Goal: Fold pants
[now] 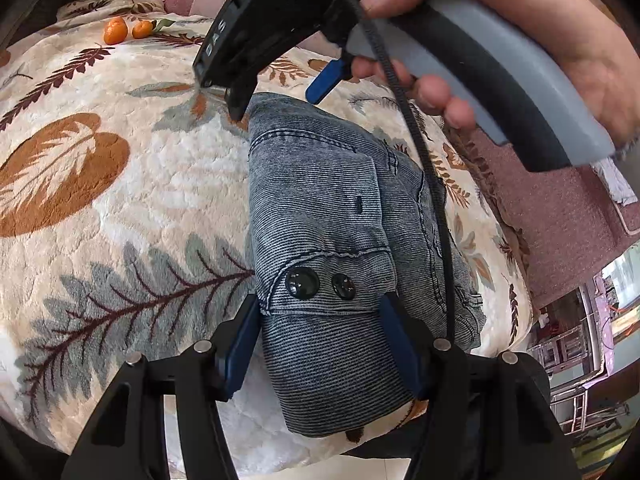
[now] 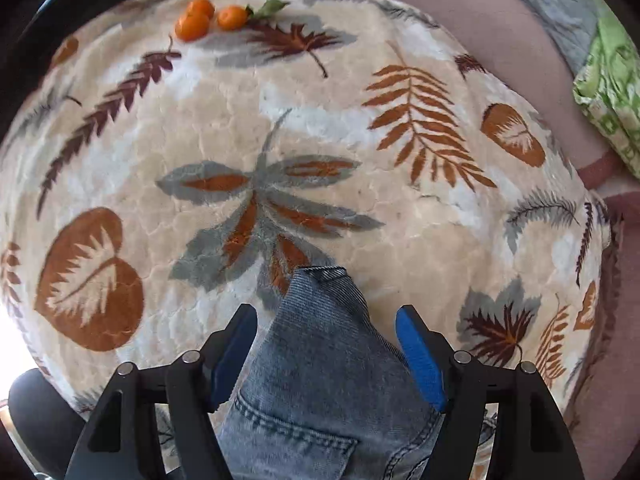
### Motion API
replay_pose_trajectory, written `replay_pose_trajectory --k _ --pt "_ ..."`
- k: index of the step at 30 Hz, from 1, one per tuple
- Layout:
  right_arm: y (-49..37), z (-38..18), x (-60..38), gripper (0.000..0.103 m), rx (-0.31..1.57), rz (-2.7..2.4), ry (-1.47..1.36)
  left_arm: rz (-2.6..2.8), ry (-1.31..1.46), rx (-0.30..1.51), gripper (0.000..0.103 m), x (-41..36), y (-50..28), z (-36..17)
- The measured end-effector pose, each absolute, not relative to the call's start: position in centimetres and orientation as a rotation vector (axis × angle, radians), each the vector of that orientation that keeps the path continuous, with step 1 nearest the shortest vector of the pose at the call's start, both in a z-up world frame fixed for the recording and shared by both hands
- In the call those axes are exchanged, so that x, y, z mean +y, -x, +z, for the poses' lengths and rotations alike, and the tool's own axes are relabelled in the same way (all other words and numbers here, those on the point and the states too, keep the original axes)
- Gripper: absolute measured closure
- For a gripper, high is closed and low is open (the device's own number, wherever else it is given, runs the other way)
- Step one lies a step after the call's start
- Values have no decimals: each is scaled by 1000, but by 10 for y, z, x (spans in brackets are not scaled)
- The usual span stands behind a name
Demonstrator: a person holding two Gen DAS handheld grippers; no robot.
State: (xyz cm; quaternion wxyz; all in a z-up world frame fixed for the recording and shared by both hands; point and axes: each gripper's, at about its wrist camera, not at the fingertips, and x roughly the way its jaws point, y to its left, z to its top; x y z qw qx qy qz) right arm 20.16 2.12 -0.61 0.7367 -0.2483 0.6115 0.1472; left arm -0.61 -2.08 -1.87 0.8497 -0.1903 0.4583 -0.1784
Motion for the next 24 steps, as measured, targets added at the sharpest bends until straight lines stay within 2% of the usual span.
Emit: replay_pose_trajectory --k 1,2,4,11,14,21,24 --pt "-204 -13 21 33 1375 310 554 -372 391 961 40 -22 6 -18" --pt "-207 -18 18 68 1409 304 547 -368 383 956 40 -24 6 -18" --pt "-208 -16 11 83 1419 324 512 -360 357 942 41 -28 7 -16" --pt "-206 7 -28 87 1249 244 348 -333 283 912 44 -46 7 -10" --pt "-207 15 -44 86 1104 82 420 -332 282 912 44 -47 7 -11" --pt "-165 59 -97 84 1036 215 121 -334 290 911 43 -32 14 -12" --pt "-123 52 -113 78 1026 261 34 -325 281 902 42 -32 17 -11"
